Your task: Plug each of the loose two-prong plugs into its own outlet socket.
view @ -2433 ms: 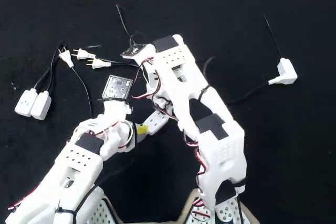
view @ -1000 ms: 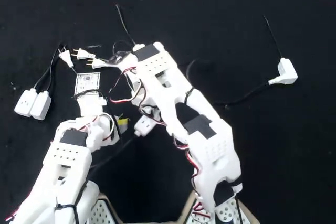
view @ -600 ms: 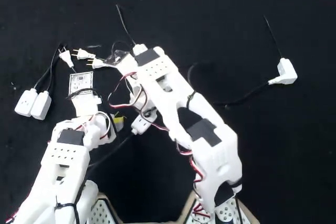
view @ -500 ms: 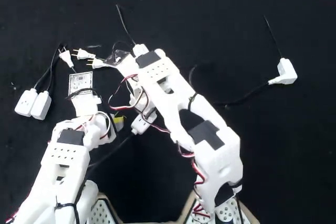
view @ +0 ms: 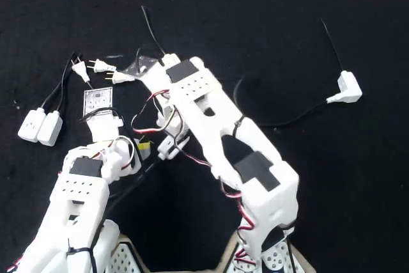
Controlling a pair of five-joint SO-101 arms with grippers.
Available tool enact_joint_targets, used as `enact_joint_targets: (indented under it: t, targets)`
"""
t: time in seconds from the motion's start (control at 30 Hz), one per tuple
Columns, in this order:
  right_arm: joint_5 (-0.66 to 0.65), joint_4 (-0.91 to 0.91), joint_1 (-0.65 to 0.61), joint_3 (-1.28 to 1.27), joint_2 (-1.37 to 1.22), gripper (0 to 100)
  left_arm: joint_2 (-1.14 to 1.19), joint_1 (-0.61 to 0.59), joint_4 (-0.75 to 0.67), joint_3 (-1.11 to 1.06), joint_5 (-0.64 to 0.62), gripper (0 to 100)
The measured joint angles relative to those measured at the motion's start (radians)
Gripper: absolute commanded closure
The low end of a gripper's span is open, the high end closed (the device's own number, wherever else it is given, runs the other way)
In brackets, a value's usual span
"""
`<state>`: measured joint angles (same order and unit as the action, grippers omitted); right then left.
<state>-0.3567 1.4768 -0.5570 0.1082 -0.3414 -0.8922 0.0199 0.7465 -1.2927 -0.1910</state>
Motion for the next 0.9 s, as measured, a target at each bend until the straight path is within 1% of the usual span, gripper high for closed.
enact_joint_targets:
  t: [0.4,0.57,0.7,0.8,0.9]
  targets:
    - [0.0,0.16,-0.005,0.123,0.035,82.5,0.0,0.0,0.0,0.0,0.0,73]
    - [0.029,0.167,0.0,0.21,0.123,82.5,0.0,0.0,0.0,0.0,0.0,73]
    - [0.061,0.164,0.057,0.253,0.175,82.5,0.0,0.0,0.0,0.0,0.0,73]
    - [0.066,0.164,0.092,0.249,0.209,82.5,0.0,0.0,0.0,0.0,0.0,73]
    - [0.066,0.16,0.092,0.173,0.279,82.5,0.0,0.0,0.0,0.0,0.0,73]
